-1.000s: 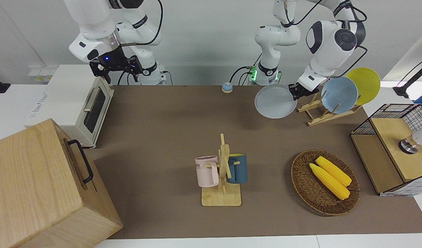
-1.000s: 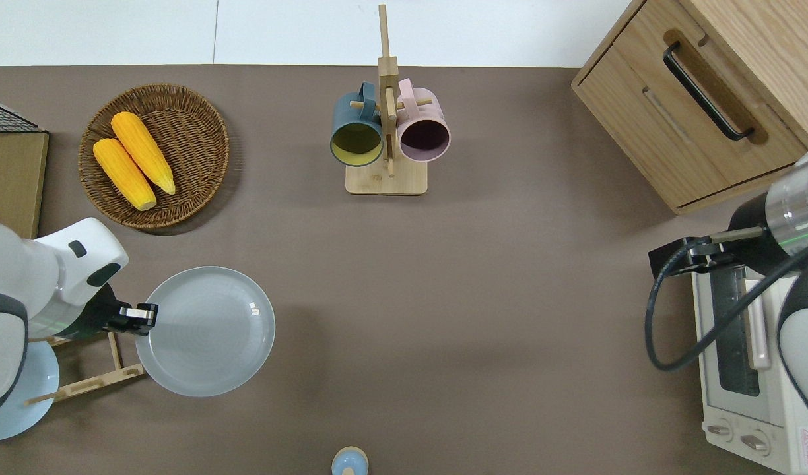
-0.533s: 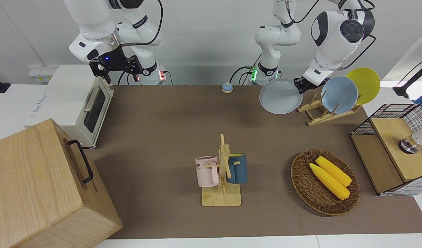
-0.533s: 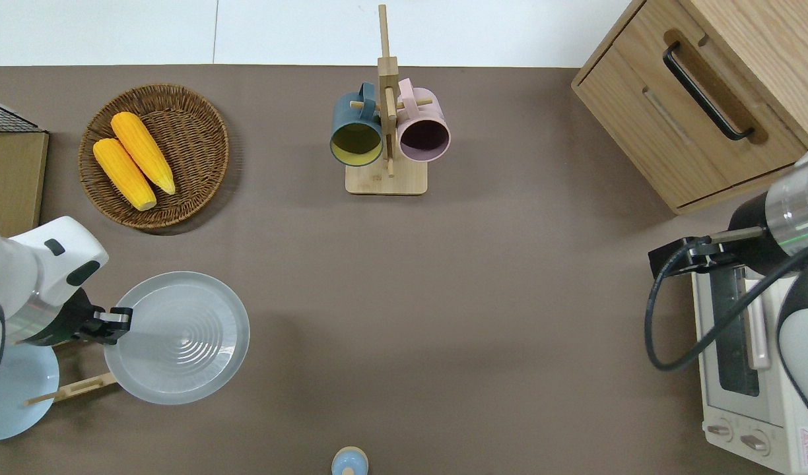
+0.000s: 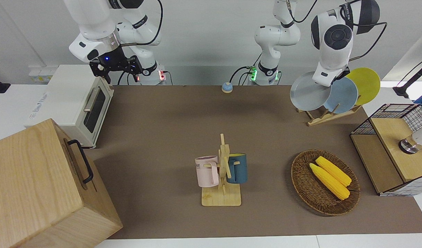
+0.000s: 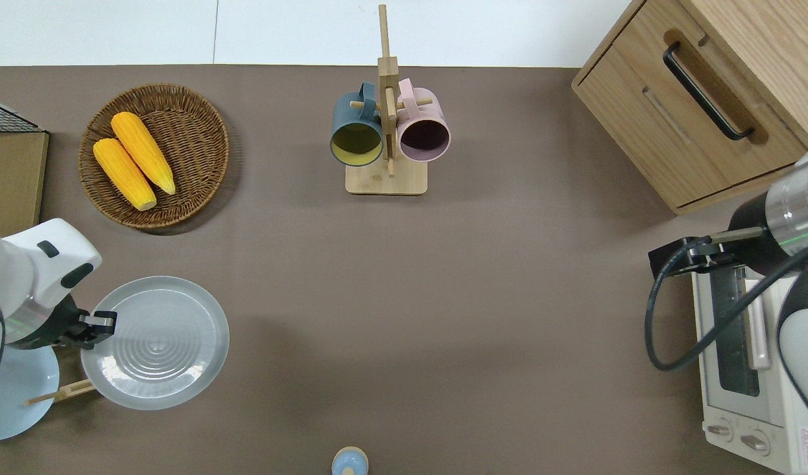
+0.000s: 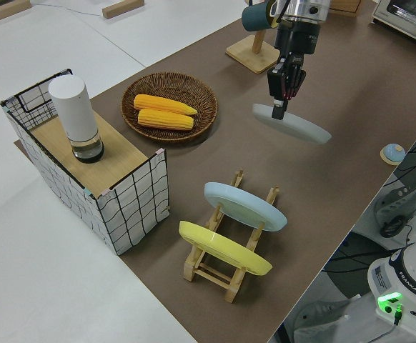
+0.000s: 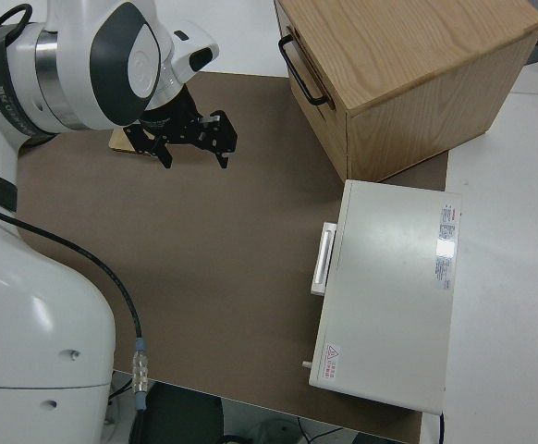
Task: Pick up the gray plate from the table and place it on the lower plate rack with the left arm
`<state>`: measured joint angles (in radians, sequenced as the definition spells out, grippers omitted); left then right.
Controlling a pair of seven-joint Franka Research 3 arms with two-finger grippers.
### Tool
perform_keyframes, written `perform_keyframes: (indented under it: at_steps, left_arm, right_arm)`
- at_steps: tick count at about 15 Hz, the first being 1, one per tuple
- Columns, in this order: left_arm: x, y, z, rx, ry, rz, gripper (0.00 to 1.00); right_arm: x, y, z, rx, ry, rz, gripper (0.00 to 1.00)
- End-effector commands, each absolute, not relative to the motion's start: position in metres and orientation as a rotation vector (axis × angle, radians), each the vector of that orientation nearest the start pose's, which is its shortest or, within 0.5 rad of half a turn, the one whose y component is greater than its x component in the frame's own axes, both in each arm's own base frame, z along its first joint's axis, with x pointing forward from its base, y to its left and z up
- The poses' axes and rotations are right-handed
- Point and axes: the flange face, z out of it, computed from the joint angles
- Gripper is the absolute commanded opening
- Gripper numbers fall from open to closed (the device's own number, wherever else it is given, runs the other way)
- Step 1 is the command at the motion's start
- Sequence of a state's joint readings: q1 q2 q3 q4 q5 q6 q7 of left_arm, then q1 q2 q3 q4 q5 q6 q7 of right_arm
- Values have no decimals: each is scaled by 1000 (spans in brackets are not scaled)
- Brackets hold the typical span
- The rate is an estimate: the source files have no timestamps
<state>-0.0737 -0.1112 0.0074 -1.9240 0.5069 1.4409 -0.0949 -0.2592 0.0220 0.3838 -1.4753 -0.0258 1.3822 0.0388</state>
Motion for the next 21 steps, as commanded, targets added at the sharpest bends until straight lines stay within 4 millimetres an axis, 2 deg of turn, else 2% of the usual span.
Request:
perform_keyframes:
  at_steps: [1,6,8,12,15,18,21]
  left_arm:
    - [502,30,508,-2392,18,476,0]
    - [507,43,475,-2220,-33,480,0]
    - [501,46,459,-2170,-46,478,0]
    - [494,46,439,-2142,-48,490,0]
    - [494,42,421,-2152,-41,493,0]
    - [499,24,395,-2130,-53,487,0]
    - [499,22,390,-2138,-48,500,14]
  right_arm:
    - [536,60,646,-3169,-108,178,983]
    - [535,60,646,-3169,-108,176,983]
    - [536,60,646,-3169,-108,179,983]
    - [536,60,645,-3169,-108,181,983]
    - [535,60,646,-3169,-108,176,983]
    - [536,60,646,-3169,-108,179,983]
    - [536,60,645,-3169,-108,181,983]
